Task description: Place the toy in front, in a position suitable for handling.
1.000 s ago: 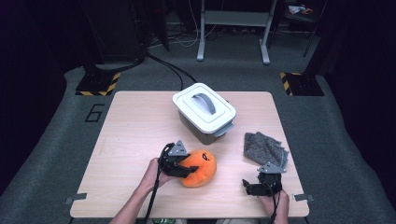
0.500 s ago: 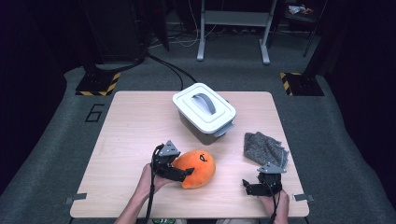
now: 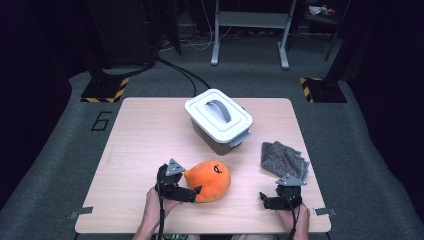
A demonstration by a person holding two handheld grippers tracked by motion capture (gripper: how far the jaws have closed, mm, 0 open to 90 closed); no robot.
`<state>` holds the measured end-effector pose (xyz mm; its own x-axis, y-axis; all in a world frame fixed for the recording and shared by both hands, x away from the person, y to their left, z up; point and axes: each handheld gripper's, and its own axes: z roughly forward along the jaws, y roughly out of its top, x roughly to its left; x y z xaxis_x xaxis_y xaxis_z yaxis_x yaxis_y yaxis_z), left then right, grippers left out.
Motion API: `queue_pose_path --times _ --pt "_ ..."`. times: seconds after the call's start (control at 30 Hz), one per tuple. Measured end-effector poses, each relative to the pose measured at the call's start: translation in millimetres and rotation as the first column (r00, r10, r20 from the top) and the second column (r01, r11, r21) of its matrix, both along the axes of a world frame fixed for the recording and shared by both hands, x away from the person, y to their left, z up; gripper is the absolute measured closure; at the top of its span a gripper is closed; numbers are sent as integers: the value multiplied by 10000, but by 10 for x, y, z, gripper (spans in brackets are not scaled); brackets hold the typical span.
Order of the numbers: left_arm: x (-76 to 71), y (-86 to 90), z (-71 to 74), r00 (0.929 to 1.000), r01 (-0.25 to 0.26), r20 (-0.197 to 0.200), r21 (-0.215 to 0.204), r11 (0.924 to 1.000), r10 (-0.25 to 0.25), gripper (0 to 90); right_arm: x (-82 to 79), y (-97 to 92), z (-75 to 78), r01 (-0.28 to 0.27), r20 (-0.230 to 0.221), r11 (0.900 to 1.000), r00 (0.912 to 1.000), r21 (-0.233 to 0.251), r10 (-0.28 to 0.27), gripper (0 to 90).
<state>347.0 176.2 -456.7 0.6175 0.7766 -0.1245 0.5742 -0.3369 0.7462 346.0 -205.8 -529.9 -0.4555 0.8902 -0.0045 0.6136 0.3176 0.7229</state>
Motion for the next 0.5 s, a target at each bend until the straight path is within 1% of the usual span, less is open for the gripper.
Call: queue_pose_path --times 0.03,0.13,0.2,0.23,0.27,0.3,0.33,0.37,0.4,0.43,0.47,0.5 --pt "-5 4 -28 10000 -45 -64 58 10000 45 28 -2 2 0 20 -18 10000 10000 22 -20 39" --pt "-8 4 -53 9998 -193 -72 54 9998 193 46 0 0 -1 5 13 10000 10000 7 -5 39" --pt "0 -3 -87 9994 -248 -238 -33 9997 247 64 0 0 0 2 0 10000 10000 4 -2 39" --pt "10 -11 -124 9986 -225 -474 -66 9997 222 79 -3 2 0 26 -20 10000 10000 27 -26 39" --pt "10 -11 -124 9986 -225 -474 -66 9997 222 89 -3 2 0 26 -20 10000 10000 27 -26 39" --pt "15 -7 -139 9981 -184 -594 -193 9996 173 101 -4 3 0 47 -23 10000 10000 37 -47 40" --pt "17 -8 -154 9979 -171 -627 -257 9995 155 101 -4 3 0 47 -23 10000 10000 37 -47 40" --pt "19 3 -159 9976 -71 -694 -336 9994 48 124 -4 3 1 46 -22 10000 10000 37 -46 40" --pt "21 5 -165 9972 -88 -744 -427 9990 56 144 -4 2 1 41 -11 10000 10000 19 -41 40" --pt "30 10 -173 9963 33 -851 -595 9982 -84 177 -4 3 1 31 -28 10000 10000 31 -31 40" --pt "30 10 -173 9963 33 -851 -595 9982 -84 190 -4 3 1 31 -28 10000 10000 31 -31 40" --pt "35 1 -174 9960 178 -865 -446 9988 -216 215 -4 4 1 43 -36 10000 10000 38 -43 40"
